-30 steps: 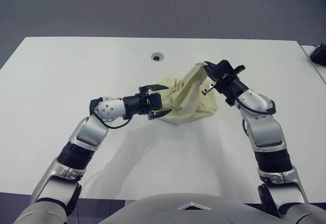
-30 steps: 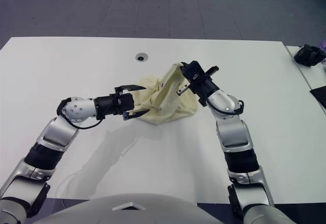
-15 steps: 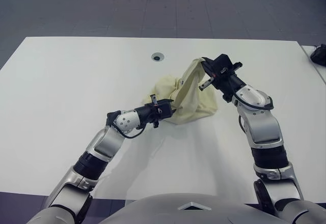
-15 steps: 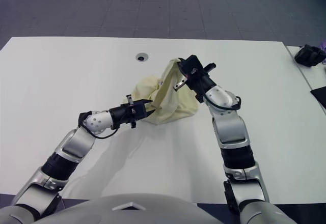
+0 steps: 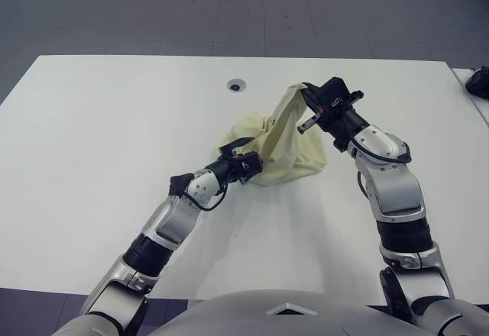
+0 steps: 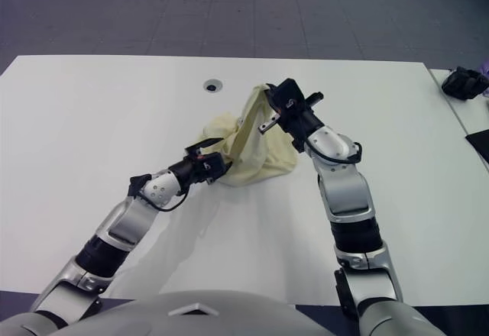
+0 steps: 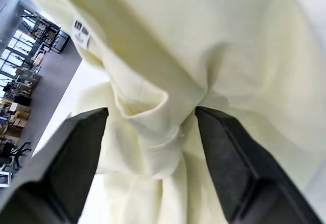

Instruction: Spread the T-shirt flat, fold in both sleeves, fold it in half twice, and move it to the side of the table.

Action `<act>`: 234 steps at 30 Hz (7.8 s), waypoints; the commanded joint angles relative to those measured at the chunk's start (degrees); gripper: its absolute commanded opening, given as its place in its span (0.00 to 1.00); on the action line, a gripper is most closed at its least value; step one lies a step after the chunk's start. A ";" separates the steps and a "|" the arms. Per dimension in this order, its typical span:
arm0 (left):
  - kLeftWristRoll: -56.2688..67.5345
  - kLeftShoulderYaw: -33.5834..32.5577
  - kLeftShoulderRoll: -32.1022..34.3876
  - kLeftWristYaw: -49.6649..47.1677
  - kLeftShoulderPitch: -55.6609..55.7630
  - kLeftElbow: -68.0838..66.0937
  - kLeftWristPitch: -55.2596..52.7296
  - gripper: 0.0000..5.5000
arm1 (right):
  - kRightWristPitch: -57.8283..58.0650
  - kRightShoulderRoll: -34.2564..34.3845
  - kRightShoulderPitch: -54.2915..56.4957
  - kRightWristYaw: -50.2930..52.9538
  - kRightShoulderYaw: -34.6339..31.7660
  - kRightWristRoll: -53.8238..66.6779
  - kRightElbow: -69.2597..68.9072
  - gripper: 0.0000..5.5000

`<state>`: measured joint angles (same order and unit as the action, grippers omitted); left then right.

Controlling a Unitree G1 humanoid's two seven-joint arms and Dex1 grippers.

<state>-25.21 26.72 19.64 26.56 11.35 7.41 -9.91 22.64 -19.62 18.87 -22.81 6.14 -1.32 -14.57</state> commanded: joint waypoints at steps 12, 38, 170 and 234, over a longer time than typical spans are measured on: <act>-0.17 -2.13 -1.21 -1.23 -0.44 0.05 -4.34 0.10 | 0.56 -0.60 -0.85 0.36 -1.00 0.65 -0.69 0.00; -3.42 -4.94 10.08 1.21 68.25 -68.62 29.71 0.00 | -18.84 -10.55 45.54 -9.27 -3.68 0.27 47.47 0.00; -8.55 4.42 -0.35 -10.12 47.49 -83.26 17.32 0.98 | -35.80 -0.32 36.31 10.53 8.69 -19.16 91.07 0.98; 61.57 -44.91 5.38 -3.22 -39.68 19.72 -33.20 0.77 | 17.04 1.53 -53.61 12.48 -24.20 42.58 -17.72 0.19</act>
<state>35.62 -18.68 25.58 23.82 -29.63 28.95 -41.27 39.79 -18.25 -35.86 -9.98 -18.36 41.89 -33.42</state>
